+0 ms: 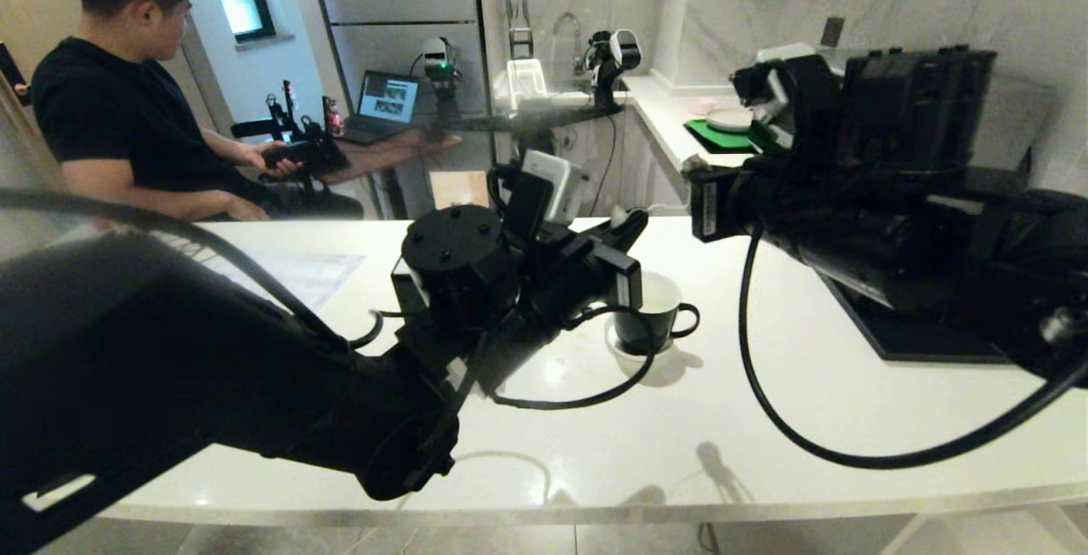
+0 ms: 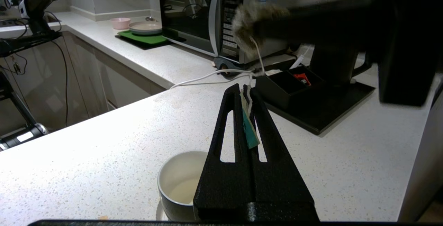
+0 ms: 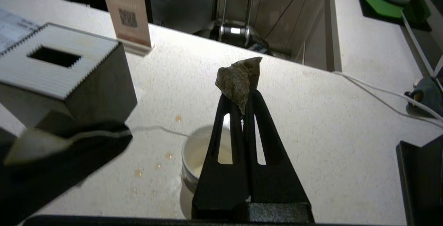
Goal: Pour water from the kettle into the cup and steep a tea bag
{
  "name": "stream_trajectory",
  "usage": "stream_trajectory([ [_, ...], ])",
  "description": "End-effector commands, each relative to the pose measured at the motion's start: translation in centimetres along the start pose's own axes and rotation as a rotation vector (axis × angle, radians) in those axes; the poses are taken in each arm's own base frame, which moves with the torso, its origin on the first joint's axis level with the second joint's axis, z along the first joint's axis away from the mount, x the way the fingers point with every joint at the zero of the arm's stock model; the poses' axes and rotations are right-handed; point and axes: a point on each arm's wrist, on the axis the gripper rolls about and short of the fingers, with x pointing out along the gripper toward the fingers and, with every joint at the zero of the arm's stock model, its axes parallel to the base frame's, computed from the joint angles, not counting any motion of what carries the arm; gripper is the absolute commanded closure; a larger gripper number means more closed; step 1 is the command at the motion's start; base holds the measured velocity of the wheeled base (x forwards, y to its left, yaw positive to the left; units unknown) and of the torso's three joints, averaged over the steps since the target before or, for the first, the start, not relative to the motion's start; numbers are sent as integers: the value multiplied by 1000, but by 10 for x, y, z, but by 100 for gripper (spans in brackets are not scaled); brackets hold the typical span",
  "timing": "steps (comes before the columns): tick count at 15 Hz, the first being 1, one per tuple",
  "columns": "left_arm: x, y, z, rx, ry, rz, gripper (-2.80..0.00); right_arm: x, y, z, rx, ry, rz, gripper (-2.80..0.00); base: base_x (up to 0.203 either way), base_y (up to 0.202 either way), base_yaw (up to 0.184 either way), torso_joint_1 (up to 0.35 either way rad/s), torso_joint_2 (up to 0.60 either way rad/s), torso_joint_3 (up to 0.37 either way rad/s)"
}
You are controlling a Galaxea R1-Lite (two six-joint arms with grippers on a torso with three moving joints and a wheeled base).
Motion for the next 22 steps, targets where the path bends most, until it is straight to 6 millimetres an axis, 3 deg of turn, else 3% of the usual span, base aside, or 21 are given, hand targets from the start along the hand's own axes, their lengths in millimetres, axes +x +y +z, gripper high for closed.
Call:
stream_trajectory([
  [1,0,0,-1,-1,-3,0,0,-8,-3,-7,-8,20,0,0,0,0,0,0,0,0],
  [7,1,0,-2,-1,-1,0,0,-18,-5,-17,-22,49,5,0,0,0,0,0,0,0],
  [8,1,0,-2,-1,0,0,0,-19,-5,-17,-24,49,6,-280,0,0,0,0,0,0],
  [22,0,0,0,-1,-5,0,0,-23,-6,-9,-18,24,5,-280,0,0,0,0,0,0],
])
